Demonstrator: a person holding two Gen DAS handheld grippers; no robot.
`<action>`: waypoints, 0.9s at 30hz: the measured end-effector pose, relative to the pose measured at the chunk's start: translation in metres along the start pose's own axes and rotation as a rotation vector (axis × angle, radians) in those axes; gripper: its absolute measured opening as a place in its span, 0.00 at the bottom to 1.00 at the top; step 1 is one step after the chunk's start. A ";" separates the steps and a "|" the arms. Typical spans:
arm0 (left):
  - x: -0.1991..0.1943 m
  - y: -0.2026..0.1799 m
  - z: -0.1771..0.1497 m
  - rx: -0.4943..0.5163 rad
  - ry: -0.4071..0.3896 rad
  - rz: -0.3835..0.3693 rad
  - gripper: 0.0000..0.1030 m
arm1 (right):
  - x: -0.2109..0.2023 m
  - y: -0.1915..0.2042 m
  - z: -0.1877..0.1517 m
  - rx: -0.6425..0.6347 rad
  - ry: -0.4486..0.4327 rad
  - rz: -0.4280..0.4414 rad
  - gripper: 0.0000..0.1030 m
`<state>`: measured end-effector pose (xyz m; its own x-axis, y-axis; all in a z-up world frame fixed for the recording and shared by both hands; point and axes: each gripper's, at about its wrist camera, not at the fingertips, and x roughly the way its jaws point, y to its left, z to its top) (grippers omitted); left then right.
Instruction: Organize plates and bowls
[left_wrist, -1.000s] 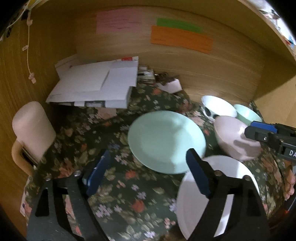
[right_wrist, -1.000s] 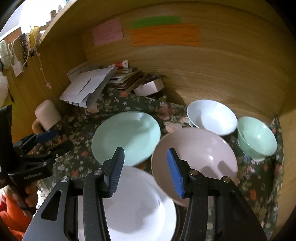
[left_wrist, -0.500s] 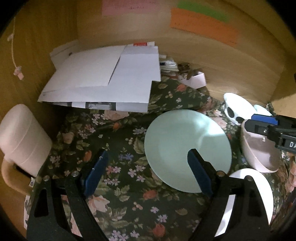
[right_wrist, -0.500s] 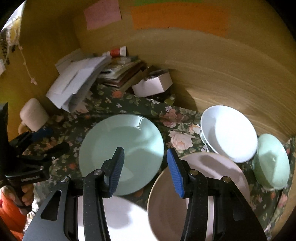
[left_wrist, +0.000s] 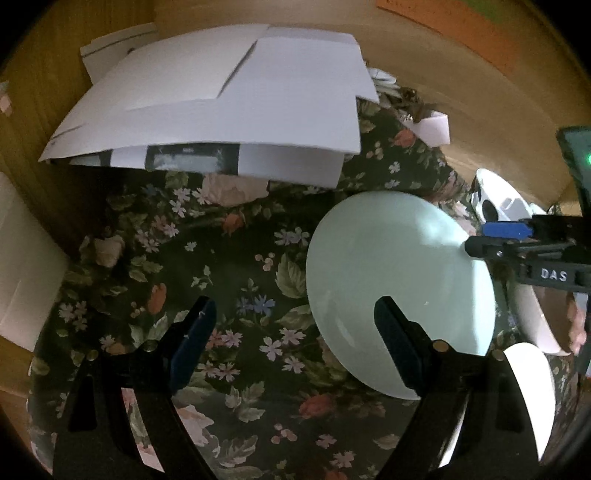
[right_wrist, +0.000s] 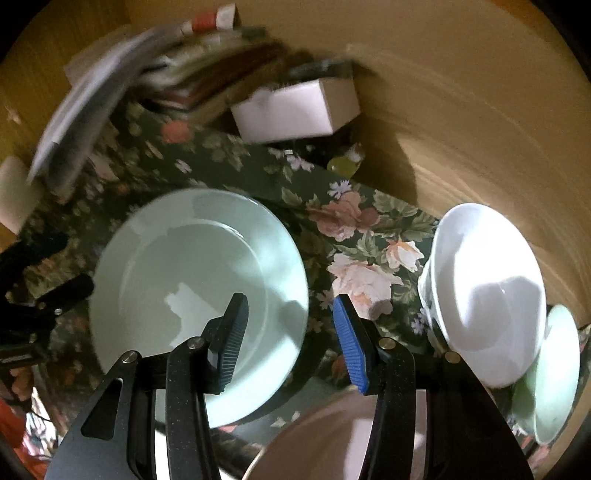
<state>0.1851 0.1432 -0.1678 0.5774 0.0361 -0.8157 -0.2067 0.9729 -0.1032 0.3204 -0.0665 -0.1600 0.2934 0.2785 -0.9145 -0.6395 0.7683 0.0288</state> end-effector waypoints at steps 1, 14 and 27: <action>0.002 0.000 0.000 0.006 0.004 0.003 0.85 | 0.004 0.000 0.002 -0.005 0.015 0.003 0.43; 0.011 0.005 -0.005 -0.004 0.019 -0.051 0.85 | 0.027 0.020 0.018 -0.070 0.092 0.001 0.34; 0.005 0.025 -0.021 0.015 0.045 -0.014 0.65 | 0.003 0.088 -0.014 -0.059 0.021 0.074 0.31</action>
<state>0.1664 0.1634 -0.1861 0.5441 0.0127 -0.8389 -0.1871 0.9766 -0.1065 0.2550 -0.0066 -0.1659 0.2296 0.3207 -0.9189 -0.6995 0.7109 0.0733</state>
